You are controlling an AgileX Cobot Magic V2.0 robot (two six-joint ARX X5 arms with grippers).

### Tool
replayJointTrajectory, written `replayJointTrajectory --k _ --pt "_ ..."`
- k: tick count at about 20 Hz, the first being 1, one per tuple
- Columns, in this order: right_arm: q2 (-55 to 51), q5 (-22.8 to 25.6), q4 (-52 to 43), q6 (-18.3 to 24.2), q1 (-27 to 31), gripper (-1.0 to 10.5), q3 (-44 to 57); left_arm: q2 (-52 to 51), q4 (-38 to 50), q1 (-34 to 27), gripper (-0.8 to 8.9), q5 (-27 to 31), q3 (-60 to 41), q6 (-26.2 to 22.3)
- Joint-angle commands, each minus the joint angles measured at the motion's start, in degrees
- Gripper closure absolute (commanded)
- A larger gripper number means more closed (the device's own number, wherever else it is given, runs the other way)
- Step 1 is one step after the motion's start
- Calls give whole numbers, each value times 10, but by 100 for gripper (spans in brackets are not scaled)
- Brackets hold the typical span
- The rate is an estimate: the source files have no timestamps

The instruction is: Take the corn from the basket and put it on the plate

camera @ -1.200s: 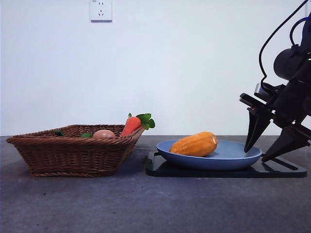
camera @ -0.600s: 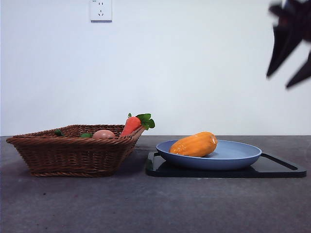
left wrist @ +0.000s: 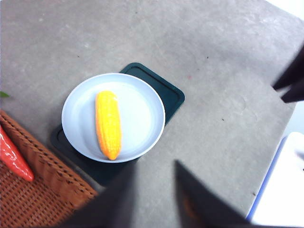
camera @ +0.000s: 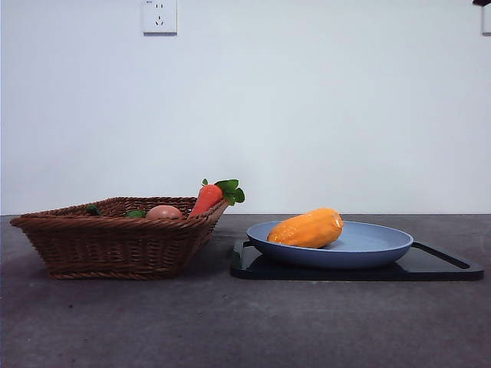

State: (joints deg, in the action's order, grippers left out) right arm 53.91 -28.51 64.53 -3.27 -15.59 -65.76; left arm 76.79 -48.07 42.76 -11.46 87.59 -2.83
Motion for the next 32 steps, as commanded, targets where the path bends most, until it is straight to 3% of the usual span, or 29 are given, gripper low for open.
replayJointTrajectory --k 1,20,21,28,30,32 --pt "2 0 11 46 -9 942 -11 2 -9 3 810 1 14 3" --pt "3 2 5 49 -11 945 -11 2 14 3 810 1 14 3" --pt "3 14 -7 32 -10 945 -11 2 18 3 810 1 14 3" --pt "3 31 -86 33 -10 945 -11 2 52 3 810 1 14 2" --pt "3 31 -104 33 -10 945 -11 2 56 3 810 8 14 -18" --pt "3 31 -122 33 -10 945 -11 2 68 -5 810 58 14 -65"
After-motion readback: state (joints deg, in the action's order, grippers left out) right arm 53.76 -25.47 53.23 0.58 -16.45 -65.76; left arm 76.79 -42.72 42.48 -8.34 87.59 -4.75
